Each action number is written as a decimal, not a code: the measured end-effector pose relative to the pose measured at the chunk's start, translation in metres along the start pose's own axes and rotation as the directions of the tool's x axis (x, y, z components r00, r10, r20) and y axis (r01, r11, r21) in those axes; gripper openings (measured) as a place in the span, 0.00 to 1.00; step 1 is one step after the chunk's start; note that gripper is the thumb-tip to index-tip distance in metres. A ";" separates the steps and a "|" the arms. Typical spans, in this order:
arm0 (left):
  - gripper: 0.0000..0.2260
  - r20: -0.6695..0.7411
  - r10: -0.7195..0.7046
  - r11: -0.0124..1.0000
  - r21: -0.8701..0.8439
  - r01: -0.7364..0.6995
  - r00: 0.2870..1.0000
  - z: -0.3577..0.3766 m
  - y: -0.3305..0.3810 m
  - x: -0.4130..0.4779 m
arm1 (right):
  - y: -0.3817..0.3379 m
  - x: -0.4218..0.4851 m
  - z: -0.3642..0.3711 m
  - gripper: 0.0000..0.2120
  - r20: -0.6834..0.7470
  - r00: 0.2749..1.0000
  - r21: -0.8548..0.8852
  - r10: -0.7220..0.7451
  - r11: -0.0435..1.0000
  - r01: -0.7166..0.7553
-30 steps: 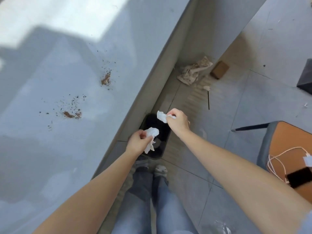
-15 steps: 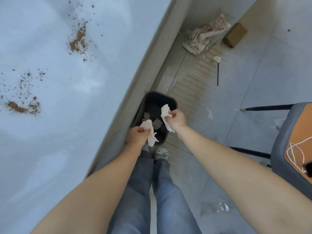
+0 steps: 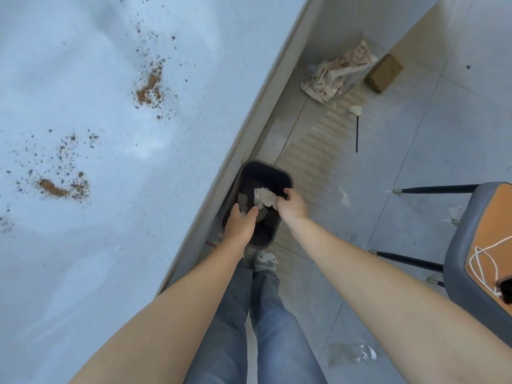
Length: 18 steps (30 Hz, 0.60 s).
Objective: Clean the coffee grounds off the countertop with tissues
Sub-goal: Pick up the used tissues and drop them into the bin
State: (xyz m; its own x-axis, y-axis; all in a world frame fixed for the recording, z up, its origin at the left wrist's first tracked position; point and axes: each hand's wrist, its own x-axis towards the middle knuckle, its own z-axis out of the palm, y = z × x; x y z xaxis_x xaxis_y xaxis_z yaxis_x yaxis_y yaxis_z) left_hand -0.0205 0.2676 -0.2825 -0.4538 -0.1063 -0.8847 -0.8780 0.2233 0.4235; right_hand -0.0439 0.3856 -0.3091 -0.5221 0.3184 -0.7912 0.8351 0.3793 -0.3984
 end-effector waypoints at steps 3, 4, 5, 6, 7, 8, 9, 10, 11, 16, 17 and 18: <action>0.29 0.017 0.052 0.998 0.018 -0.052 0.999 0.002 0.011 -0.011 | -0.001 -0.011 -0.004 0.23 -0.029 0.997 -0.011 -0.072 0.997 0.072; 0.29 0.024 0.066 0.998 0.017 -0.066 0.998 0.002 0.015 -0.016 | -0.002 -0.015 -0.007 0.23 -0.050 0.994 -0.024 -0.101 0.995 0.100; 0.29 0.032 0.081 0.997 0.016 -0.081 0.996 0.003 0.019 -0.021 | -0.004 -0.020 -0.010 0.23 -0.074 0.988 -0.039 -0.132 0.991 0.129; 0.30 0.046 0.101 0.995 0.015 -0.102 0.994 0.003 0.023 -0.027 | -0.006 -0.025 -0.014 0.23 -0.097 0.982 -0.052 -0.164 0.986 0.160; 0.30 0.065 0.127 0.992 0.014 -0.128 0.990 0.003 0.027 -0.034 | -0.009 -0.031 -0.019 0.23 -0.119 0.973 -0.065 -0.200 0.979 0.193; 0.30 0.081 0.156 0.987 0.012 -0.158 0.984 0.004 0.032 -0.041 | -0.013 -0.037 -0.025 0.23 -0.139 0.962 -0.075 -0.237 0.971 0.228; 0.30 0.094 0.188 0.982 0.013 -0.190 0.978 0.004 0.039 -0.050 | -0.017 -0.043 -0.031 0.23 -0.158 0.950 -0.079 -0.270 0.962 0.261; 0.30 0.104 0.224 0.974 0.017 -0.226 0.969 0.004 0.046 -0.058 | -0.022 -0.050 -0.039 0.24 -0.176 0.938 -0.076 -0.300 0.954 0.290; 0.30 0.110 0.262 0.964 0.023 -0.266 0.959 0.003 0.053 -0.068 | -0.028 -0.058 -0.046 0.24 -0.194 0.924 -0.071 -0.329 0.944 0.321; 0.30 0.107 0.493 0.866 0.036 -0.499 0.863 -0.002 0.096 -0.121 | -0.065 -0.102 -0.091 0.24 -0.258 0.812 -0.087 -0.524 0.850 0.520; 0.30 0.094 0.546 0.833 0.043 -0.551 0.833 -0.005 0.104 -0.133 | -0.074 -0.111 -0.100 0.24 -0.260 0.781 -0.108 -0.568 0.821 0.561; 0.30 0.071 0.596 0.798 0.052 -0.600 0.800 -0.009 0.112 -0.144 | -0.082 -0.120 -0.108 0.24 -0.256 0.749 -0.141 -0.612 0.790 0.597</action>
State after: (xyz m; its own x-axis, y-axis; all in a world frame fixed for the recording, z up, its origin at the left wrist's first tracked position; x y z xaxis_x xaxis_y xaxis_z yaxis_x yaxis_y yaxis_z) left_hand -0.0547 0.2995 -0.1059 -0.8756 0.1170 -0.4686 -0.4206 0.2925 0.8588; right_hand -0.0684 0.4105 -0.1312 -0.9459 0.2289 -0.2299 0.3235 0.6123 -0.7214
